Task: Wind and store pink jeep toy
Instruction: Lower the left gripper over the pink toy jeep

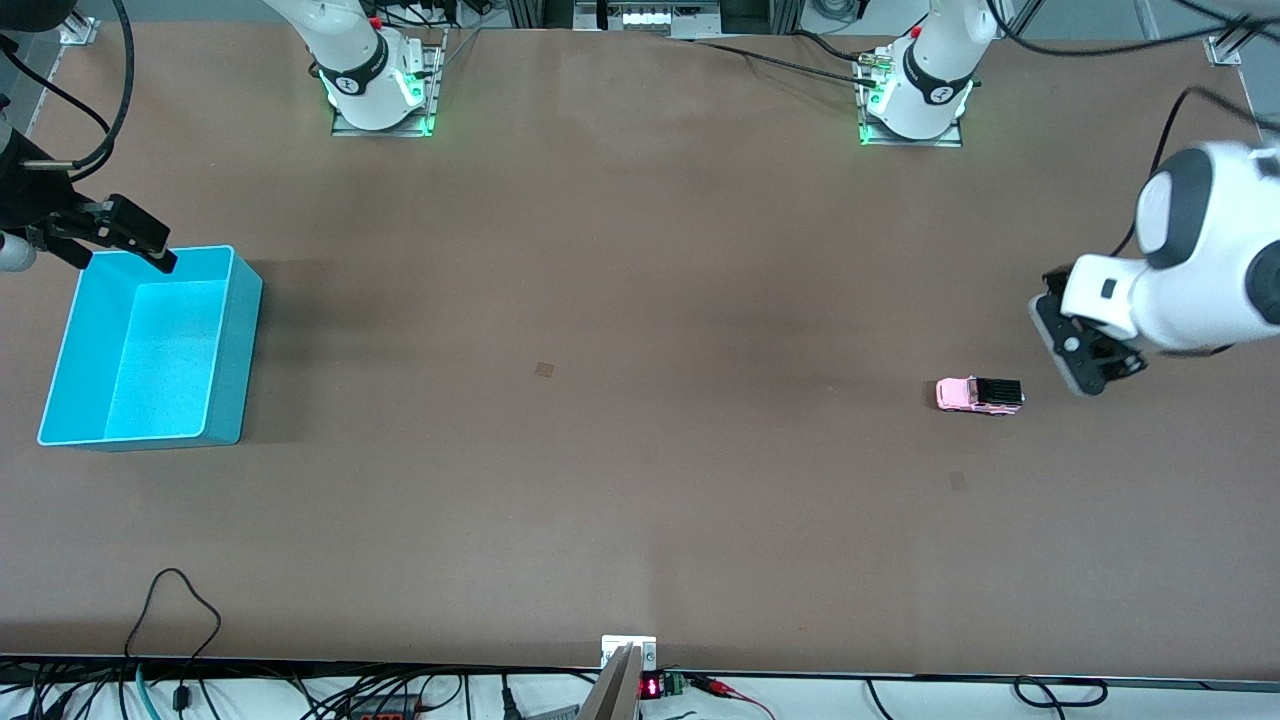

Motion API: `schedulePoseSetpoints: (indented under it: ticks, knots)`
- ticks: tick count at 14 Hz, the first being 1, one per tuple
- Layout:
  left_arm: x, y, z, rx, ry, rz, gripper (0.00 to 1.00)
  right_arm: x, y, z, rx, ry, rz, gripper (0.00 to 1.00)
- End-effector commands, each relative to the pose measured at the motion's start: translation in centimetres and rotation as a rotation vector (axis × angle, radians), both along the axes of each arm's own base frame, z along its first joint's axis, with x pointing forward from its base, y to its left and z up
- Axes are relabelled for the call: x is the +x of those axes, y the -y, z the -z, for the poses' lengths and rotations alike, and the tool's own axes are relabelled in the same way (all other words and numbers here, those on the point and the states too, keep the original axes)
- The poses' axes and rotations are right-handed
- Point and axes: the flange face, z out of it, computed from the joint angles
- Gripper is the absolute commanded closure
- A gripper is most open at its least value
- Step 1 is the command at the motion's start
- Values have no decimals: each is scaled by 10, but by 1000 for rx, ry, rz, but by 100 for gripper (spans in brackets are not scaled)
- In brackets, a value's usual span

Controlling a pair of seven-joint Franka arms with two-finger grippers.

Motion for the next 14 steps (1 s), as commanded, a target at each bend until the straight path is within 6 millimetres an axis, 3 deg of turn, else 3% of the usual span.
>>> schedulePoseSetpoints:
  ticks: [1,5,9,12,13,14]
  knots:
    - [6,1,42,-10,26,193,0,-4,0,-2,2,0,-8,0]
    - [1,-6,106,-14,62,356,0,-4,0,-2,2,0,-8,0]
    - [-14,-4,148,-43,150,468,0,-5,0,-1,2,-1,-8,0]
    - [-16,-19,167,-51,157,447,0,-5,0,-1,2,-3,-8,0]
    - [-17,-23,168,-54,153,452,3,-5,0,-1,2,-1,-8,0]
    - [-20,-22,172,-58,147,459,13,-5,0,-1,2,-1,-8,0]
